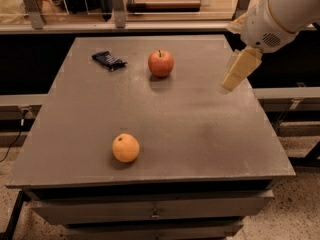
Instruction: Move apple near orange
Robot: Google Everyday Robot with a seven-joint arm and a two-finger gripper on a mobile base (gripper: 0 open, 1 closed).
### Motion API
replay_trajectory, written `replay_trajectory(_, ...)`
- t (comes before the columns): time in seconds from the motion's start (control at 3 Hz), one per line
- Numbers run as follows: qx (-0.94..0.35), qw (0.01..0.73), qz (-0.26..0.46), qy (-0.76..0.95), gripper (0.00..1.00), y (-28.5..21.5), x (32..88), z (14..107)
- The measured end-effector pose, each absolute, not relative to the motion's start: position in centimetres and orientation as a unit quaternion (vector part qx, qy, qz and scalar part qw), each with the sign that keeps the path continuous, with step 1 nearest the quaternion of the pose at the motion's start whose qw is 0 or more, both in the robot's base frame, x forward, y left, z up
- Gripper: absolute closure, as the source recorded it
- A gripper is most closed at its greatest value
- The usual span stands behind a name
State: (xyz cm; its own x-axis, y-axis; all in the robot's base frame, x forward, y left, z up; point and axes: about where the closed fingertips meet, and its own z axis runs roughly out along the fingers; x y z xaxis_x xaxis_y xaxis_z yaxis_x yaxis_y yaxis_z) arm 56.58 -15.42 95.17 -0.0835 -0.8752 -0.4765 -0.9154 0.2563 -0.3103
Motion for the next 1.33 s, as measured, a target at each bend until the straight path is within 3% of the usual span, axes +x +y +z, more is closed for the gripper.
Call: replay_trajectory(1.33,-0.464,0.468,0.248,0.710,0.00,-6.5,68.1,91.4)
